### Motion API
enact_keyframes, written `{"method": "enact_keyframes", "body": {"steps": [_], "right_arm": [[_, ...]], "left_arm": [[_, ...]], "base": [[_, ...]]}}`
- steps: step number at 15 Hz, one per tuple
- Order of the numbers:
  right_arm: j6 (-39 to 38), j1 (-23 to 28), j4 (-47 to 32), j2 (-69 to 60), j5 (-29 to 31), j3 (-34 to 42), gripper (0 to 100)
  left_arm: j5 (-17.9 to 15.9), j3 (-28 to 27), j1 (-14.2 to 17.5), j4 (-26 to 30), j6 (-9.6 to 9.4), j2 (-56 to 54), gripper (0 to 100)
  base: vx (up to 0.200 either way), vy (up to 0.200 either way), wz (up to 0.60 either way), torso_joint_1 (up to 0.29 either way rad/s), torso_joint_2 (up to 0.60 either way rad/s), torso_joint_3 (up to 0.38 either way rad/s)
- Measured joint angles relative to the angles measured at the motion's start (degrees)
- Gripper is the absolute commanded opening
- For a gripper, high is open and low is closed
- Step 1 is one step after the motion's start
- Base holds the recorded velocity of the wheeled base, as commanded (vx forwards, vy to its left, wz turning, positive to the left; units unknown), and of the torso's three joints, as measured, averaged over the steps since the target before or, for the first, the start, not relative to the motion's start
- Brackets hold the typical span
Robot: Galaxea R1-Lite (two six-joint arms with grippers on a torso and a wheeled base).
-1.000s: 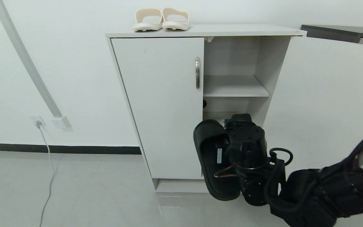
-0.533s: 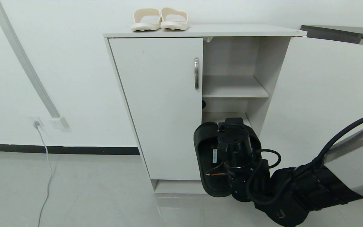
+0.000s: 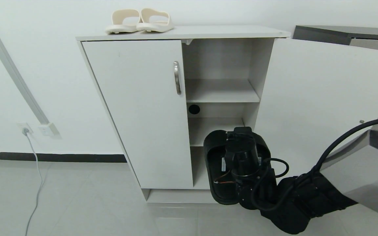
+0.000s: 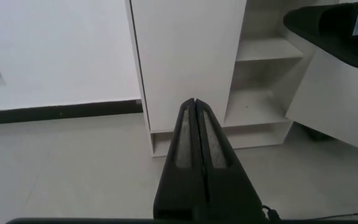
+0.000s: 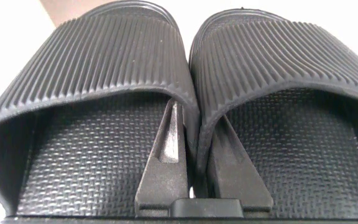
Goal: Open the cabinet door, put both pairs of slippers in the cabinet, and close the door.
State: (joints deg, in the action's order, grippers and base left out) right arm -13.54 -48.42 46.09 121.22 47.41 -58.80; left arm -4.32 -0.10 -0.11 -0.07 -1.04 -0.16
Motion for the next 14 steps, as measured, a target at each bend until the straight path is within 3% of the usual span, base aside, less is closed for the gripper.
{"method": "enact_keyframes", "body": {"steps": [3,14], "right_arm": [[0.3,0.2,8.2,3.7,-4.0,-0.2,0],[0.0,0.0,9.1,12.1,-5.5,-1.7,0]], "left_arm": [[0.0,0.0,0.0,0.0,-0.02,0.0,0],[-0.1,0.0,0.0,0.0,-0.09,0.0,0]], "base": [[0.0,0.0,0.0,0.0,0.0,0.0],[0.0,0.0,0.0,0.0,0.0,-0.022]]}}
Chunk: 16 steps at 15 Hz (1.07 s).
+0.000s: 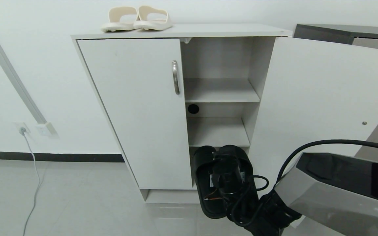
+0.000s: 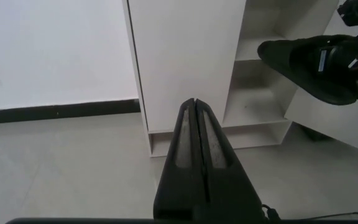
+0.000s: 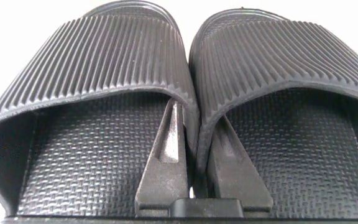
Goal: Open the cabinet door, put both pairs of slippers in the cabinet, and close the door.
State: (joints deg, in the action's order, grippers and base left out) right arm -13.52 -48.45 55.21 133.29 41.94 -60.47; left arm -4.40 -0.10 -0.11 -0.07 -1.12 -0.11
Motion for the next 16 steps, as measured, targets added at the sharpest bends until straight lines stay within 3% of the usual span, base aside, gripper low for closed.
{"method": "enact_keyframes", "body": {"steps": [9,14,16], "right_arm": [[-0.1,0.4,0.4,2.5,0.4,-1.0,0],[8.5,1.1,19.3,5.6,1.1,-0.9,0],[9.6,1.5,20.4,6.7,1.1,-0.7,0]], "left_arm": [[0.1,0.0,0.0,0.0,0.06,0.0,0],[0.1,0.0,0.0,0.0,0.06,0.0,0],[0.1,0.0,0.0,0.0,0.06,0.0,0]], "base": [[0.0,0.0,0.0,0.003,0.0,-0.185],[0.0,0.0,0.0,0.0,0.0,-0.01],[0.0,0.0,0.0,0.0,0.0,0.0]]}}
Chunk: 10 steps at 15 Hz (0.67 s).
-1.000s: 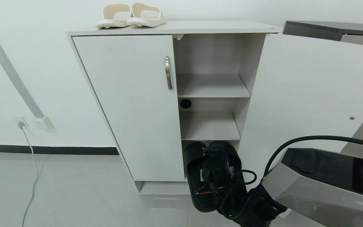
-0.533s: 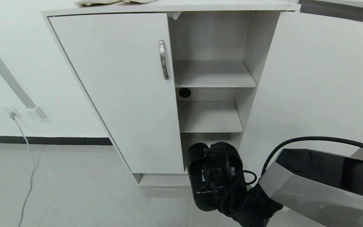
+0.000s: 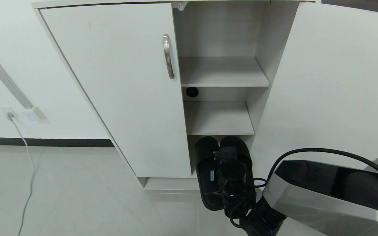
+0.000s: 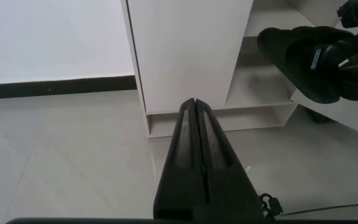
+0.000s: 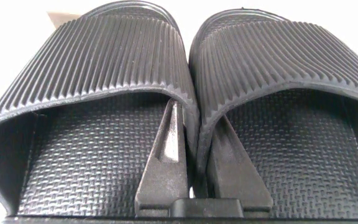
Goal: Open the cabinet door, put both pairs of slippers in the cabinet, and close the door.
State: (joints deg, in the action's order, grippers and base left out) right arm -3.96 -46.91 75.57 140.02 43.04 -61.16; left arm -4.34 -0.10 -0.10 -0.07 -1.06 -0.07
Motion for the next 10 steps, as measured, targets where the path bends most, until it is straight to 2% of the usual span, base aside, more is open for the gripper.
{"method": "enact_keyframes", "body": {"steps": [4,10], "right_arm": [[0.2,0.2,0.3,0.7,0.1,0.0,0],[0.7,0.7,1.4,0.5,0.1,-0.2,0]], "left_arm": [[0.0,0.0,0.0,0.0,0.09,0.0,0],[0.0,0.0,0.0,0.0,0.11,0.0,0]], "base": [[0.0,0.0,0.0,0.0,0.0,0.0],[0.2,0.0,0.0,0.002,0.01,0.002]]}}
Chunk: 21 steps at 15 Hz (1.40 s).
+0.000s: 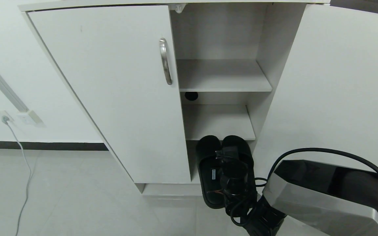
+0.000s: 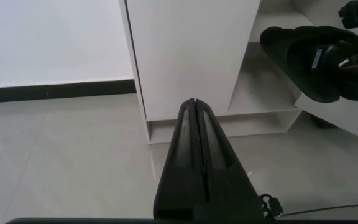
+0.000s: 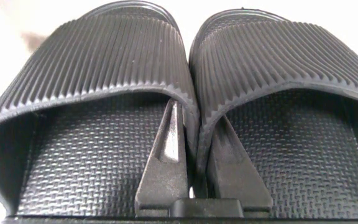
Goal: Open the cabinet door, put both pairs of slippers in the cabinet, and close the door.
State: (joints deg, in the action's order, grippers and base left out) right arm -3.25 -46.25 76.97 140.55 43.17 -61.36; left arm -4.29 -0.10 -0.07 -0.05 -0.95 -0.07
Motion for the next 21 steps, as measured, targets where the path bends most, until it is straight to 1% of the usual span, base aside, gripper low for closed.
{"method": "enact_keyframes", "body": {"steps": [6,8,10,12,13,15,17,21], "right_arm": [[0.3,-0.1,0.2,-0.1,-0.1,0.0,0],[0.3,0.0,0.0,0.1,-0.4,-0.2,0],[0.4,0.1,-0.9,0.7,-1.4,-2.2,0],[0.4,0.7,-3.9,1.7,-2.8,-6.2,0],[0.3,1.8,-7.7,2.1,-3.7,-8.8,0],[0.1,3.8,-12.6,2.7,-5.3,-13.8,0],[0.0,5.0,-17.3,3.9,-6.4,-20.0,0],[0.0,7.8,-24.5,8.2,-6.7,-32.6,0]], "left_arm": [[0.0,0.0,0.0,0.0,0.05,0.0,0],[0.6,0.0,0.0,0.0,0.24,0.0,0],[1.0,0.0,0.0,0.0,0.4,0.0,0],[1.1,0.0,0.0,0.0,0.51,0.0,0],[1.2,0.0,0.0,0.0,0.51,0.0,0],[1.1,0.0,0.0,0.0,0.51,0.0,0],[1.1,0.0,0.0,0.0,0.51,0.0,0],[1.1,0.0,0.0,0.0,0.51,0.0,0]], "base": [[0.2,0.0,0.0,0.004,0.0,0.004],[0.0,0.0,0.0,0.0,0.0,0.0],[0.0,0.0,0.0,0.0,0.0,0.0],[0.0,0.0,0.0,0.0,0.0,0.0],[0.0,0.0,0.0,0.0,0.0,0.0],[0.0,0.0,0.0,0.0,0.0,0.0],[0.0,0.0,0.0,0.0,0.0,0.0],[0.0,0.0,0.0,0.0,0.0,0.0]]}}
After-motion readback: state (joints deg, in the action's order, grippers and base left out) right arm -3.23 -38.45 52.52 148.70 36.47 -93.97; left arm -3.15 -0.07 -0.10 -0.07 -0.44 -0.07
